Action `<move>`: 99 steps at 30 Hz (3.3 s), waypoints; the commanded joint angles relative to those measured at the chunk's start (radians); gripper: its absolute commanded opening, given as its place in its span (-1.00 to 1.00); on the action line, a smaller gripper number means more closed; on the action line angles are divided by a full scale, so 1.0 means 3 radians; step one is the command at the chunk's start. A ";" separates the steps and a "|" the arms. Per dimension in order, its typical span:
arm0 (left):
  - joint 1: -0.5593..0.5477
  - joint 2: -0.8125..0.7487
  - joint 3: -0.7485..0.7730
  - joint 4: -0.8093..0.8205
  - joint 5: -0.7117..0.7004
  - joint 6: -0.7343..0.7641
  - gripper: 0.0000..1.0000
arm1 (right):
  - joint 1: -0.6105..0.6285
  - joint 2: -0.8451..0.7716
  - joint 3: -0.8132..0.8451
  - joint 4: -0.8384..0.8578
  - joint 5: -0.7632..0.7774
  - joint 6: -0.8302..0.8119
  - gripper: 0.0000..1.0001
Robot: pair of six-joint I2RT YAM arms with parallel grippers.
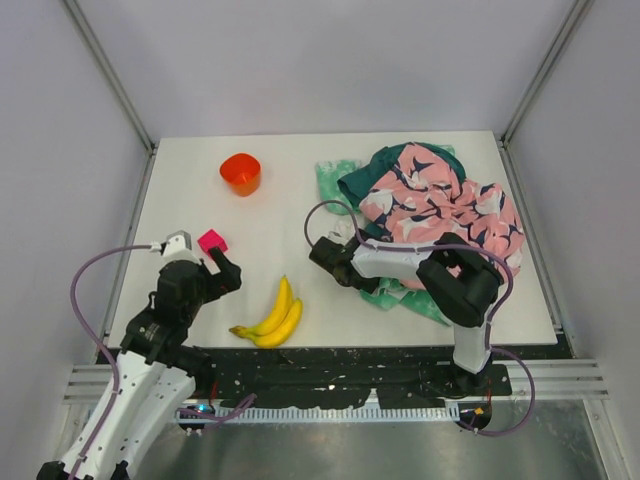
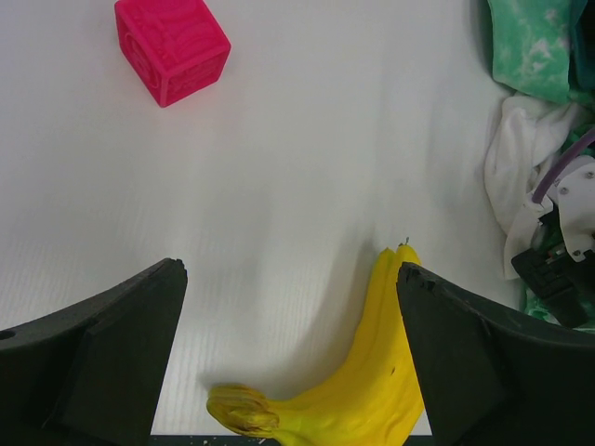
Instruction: Pick out a specific cloth from the pile
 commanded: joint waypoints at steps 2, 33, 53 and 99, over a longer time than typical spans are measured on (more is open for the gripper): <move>0.0009 0.0116 0.0120 0.0208 0.0087 -0.0048 0.99 | -0.0147 0.0313 -0.0066 0.0140 -0.0335 0.0104 0.94; 0.0003 0.0367 0.0207 0.0479 0.0491 -0.0135 0.99 | -0.0484 -0.1676 0.0619 0.0764 0.0337 0.0411 -0.89; -0.0711 0.1694 0.0656 0.1608 0.1186 -0.0171 0.99 | -0.3317 -0.1906 0.0195 0.0723 -0.1791 0.1448 -0.89; -0.1945 0.4664 0.5071 0.0218 0.0743 0.0366 -1.00 | -0.2566 -0.1798 0.0123 0.1086 -0.1664 0.1173 -0.89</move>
